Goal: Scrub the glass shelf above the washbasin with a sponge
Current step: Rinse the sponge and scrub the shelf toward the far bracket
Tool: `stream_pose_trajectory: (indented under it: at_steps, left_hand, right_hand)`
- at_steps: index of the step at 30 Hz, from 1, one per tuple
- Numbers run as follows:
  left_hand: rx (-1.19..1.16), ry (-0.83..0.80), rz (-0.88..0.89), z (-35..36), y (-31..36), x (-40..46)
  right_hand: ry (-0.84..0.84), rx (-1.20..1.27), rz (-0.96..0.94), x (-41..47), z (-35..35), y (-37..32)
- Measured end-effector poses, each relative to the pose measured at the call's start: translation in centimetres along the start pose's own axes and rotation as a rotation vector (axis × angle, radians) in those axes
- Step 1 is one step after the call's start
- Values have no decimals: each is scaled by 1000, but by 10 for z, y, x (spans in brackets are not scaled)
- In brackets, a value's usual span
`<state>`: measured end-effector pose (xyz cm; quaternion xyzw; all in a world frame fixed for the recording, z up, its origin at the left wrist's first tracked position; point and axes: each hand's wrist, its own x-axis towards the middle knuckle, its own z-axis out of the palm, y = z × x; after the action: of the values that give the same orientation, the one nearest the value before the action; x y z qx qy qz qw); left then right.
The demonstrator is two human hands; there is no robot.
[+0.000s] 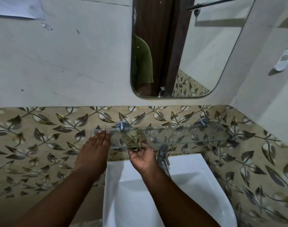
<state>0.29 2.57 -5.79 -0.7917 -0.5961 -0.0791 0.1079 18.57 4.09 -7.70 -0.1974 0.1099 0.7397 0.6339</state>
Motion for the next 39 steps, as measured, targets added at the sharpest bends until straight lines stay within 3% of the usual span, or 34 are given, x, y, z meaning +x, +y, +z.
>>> stream_pose_trajectory:
  at_steps: [7,12,17,23,27,32,36,39]
  left_hand:
    - [-37,-9,-11,1,-1,1]
    - [-25,-7,-16,5,-2,2]
    - [-27,-9,-11,3,-2,2]
    - [-39,5,-36,0,2,3]
    - [-28,1,-42,1,2,2]
    - [-28,15,-26,5,-1,3]
    - [-28,-6,-29,6,0,4]
    - [-29,-2,-31,7,0,6]
  right_hand:
    - [102,44,-227,-12,-16,-81]
    - [76,31,-172,0,8,-56]
    - [65,-84,-108,-8,-15,-62]
    - [202,-108,-242,-26,-36,-131]
    - [156,-99,-297,-13,-14,-115]
    - [144,-202,-177,-3,-8,-73]
    - [168,-241,-183,-18,-38,-96]
    - [207,-173,-289,-27,-43,-130]
